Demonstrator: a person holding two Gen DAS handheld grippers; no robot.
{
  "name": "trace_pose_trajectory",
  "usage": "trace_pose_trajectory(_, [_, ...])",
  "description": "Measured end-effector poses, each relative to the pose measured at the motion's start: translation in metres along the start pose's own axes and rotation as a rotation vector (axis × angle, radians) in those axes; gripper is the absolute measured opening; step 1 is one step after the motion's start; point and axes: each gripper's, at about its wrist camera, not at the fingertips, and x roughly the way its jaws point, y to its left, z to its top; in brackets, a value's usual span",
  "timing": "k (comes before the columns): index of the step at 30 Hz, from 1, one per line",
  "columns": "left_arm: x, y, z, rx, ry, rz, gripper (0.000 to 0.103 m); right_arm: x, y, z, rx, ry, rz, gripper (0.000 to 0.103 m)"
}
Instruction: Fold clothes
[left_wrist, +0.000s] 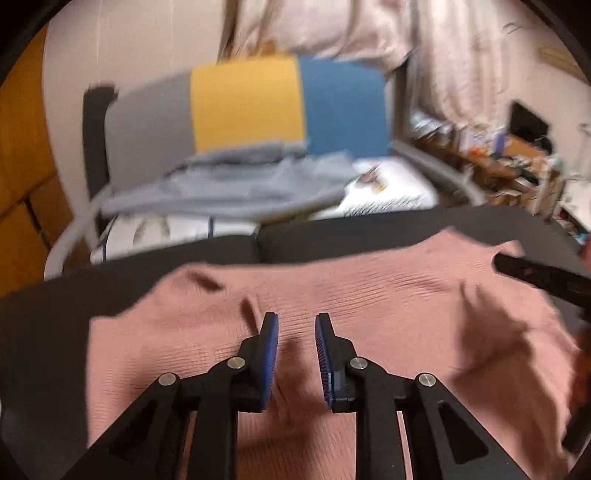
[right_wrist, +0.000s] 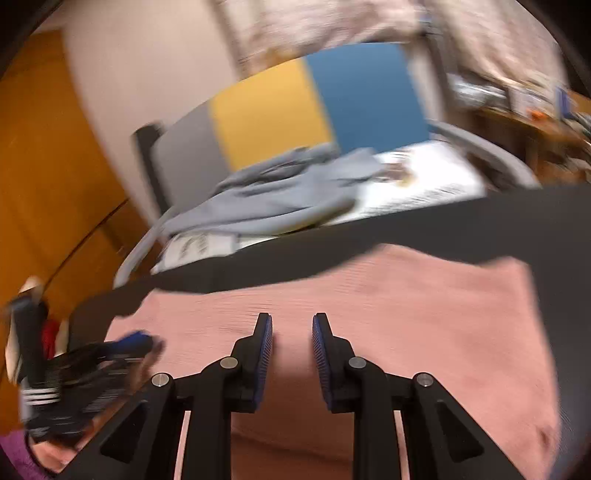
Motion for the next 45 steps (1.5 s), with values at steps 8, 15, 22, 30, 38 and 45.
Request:
trace_pose_trajectory(8, [0.025,0.003,-0.015,0.014,0.048,0.059,0.024,0.049,-0.058,0.013,0.117,0.105,-0.023,0.007])
trace_pose_trajectory(15, [0.024,0.009,-0.015,0.002,0.042,0.041,0.024,-0.015,-0.108,0.006,0.214,0.076,-0.149,0.020])
trace_pose_trajectory(22, [0.027,0.010,-0.011,0.007,0.037,0.029,0.025,-0.019,-0.127,-0.013,0.110,0.142,-0.194,0.011])
trace_pose_trajectory(30, [0.051,0.006,0.015,0.111,0.039,0.050,0.025,-0.012,-0.150,0.002,0.202,0.084,-0.281,0.008])
trace_pose_trajectory(38, [-0.022,0.015,-0.021,0.094,0.051,-0.052,0.041,-0.063,-0.050,-0.040,0.089,0.134,-0.093,0.024])
trace_pose_trajectory(45, [-0.083,0.019,-0.110,0.204,0.020,0.076,0.071,-0.094,-0.008,-0.112,-0.142,0.178,-0.210,0.023])
